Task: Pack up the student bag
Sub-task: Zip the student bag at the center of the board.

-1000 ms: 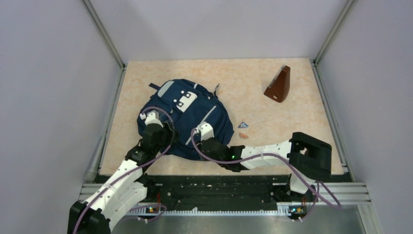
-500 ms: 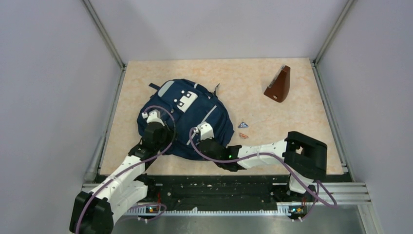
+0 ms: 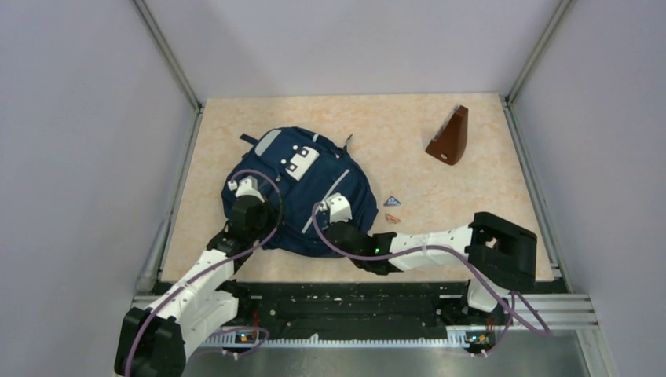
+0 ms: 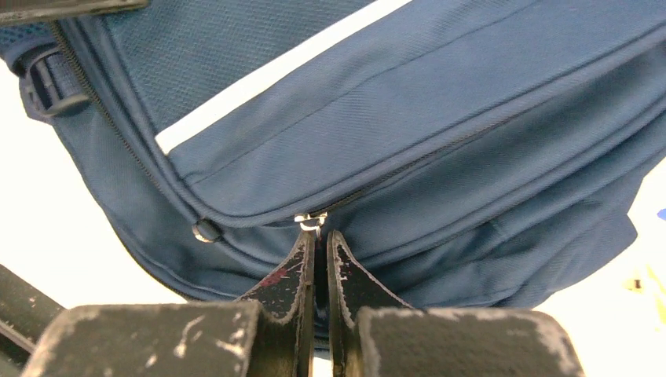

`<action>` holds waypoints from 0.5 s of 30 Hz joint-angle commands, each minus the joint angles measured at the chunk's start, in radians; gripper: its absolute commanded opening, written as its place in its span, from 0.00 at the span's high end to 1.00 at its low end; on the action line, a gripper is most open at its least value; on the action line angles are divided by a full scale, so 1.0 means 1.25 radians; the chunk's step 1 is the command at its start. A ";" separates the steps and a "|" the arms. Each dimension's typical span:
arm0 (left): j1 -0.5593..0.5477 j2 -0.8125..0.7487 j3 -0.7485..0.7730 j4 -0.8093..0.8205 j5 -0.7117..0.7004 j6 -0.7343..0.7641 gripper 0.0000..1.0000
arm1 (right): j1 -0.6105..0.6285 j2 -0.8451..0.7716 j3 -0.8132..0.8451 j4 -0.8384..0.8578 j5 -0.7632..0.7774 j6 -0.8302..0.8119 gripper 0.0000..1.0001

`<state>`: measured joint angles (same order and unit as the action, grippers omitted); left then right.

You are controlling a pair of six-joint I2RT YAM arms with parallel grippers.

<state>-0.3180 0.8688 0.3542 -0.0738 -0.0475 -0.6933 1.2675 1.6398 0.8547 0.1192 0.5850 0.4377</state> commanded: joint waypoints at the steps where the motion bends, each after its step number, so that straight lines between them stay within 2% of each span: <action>1: 0.024 0.005 0.011 0.009 -0.050 0.034 1.00 | -0.039 -0.065 -0.030 -0.010 0.031 -0.002 1.00; 9: 0.050 -0.037 -0.014 -0.012 -0.069 0.037 1.00 | -0.135 -0.134 -0.090 0.001 -0.001 -0.007 1.00; 15: 0.065 -0.055 -0.010 -0.026 -0.066 0.045 1.00 | -0.237 -0.166 -0.122 0.036 -0.085 -0.013 1.00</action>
<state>-0.2813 0.8181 0.3492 -0.0860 -0.0055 -0.6933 1.0733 1.4864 0.7387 0.1795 0.4644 0.4397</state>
